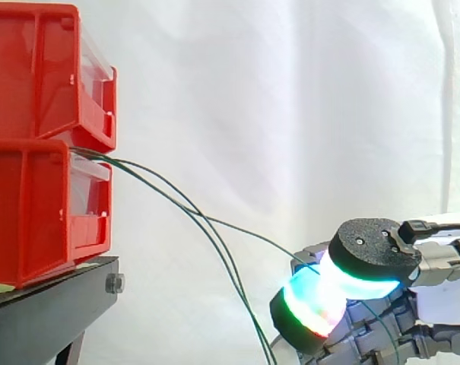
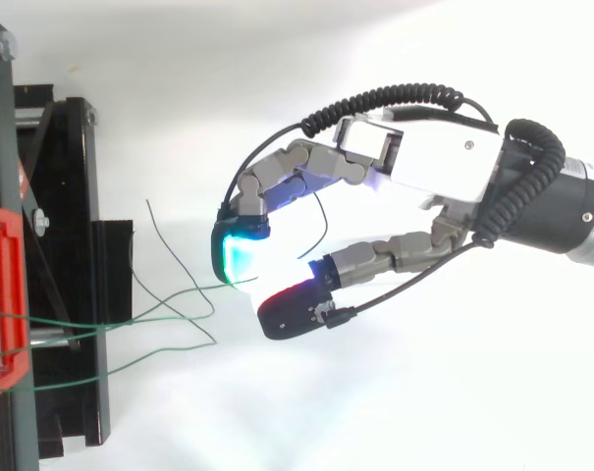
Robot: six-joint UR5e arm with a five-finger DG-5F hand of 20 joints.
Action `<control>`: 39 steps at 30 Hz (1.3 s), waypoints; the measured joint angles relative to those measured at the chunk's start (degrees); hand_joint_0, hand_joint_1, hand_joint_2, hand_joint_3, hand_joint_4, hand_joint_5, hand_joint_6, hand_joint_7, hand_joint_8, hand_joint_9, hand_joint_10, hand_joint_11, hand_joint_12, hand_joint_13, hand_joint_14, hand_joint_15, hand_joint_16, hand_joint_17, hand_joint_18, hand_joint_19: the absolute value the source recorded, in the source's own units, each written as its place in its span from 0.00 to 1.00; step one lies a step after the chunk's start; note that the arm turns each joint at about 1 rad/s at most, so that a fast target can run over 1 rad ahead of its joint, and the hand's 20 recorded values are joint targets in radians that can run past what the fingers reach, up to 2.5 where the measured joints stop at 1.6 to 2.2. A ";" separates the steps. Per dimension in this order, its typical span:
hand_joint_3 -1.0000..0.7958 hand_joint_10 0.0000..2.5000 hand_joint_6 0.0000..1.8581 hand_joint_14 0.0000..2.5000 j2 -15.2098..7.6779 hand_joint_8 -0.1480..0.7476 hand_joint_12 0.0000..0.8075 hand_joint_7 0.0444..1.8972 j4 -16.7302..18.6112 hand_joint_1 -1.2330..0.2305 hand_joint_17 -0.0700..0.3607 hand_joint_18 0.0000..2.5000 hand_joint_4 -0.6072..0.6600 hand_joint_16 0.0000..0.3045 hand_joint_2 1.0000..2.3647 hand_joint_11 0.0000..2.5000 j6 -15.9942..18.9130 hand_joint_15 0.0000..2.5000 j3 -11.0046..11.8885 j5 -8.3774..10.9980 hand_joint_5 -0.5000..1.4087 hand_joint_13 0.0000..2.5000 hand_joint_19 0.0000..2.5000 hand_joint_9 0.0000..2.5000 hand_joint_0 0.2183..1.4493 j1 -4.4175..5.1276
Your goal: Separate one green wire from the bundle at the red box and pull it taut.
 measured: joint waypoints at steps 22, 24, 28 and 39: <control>0.50 0.00 0.48 0.01 -0.01 0.37 0.39 0.59 0.00 0.26 0.40 0.19 0.35 0.15 0.02 0.11 0.02 0.15 -0.01 0.00 0.21 0.24 0.20 0.31 0.33 0.00; 0.50 0.00 0.48 0.01 -0.01 0.37 0.39 0.59 0.00 0.26 0.40 0.19 0.35 0.15 0.02 0.11 0.02 0.15 -0.02 -0.01 0.21 0.24 0.20 0.31 0.33 0.00; 0.50 0.00 0.48 0.01 -0.01 0.37 0.39 0.59 0.00 0.26 0.40 0.19 0.35 0.15 0.02 0.12 0.04 0.15 -0.01 -0.01 0.21 0.24 0.20 0.31 0.33 0.00; 0.50 0.01 0.48 0.01 -0.01 0.37 0.39 0.58 0.00 0.26 0.40 0.20 0.35 0.15 0.02 0.12 0.03 0.15 -0.01 -0.05 0.21 0.25 0.20 0.33 0.34 0.00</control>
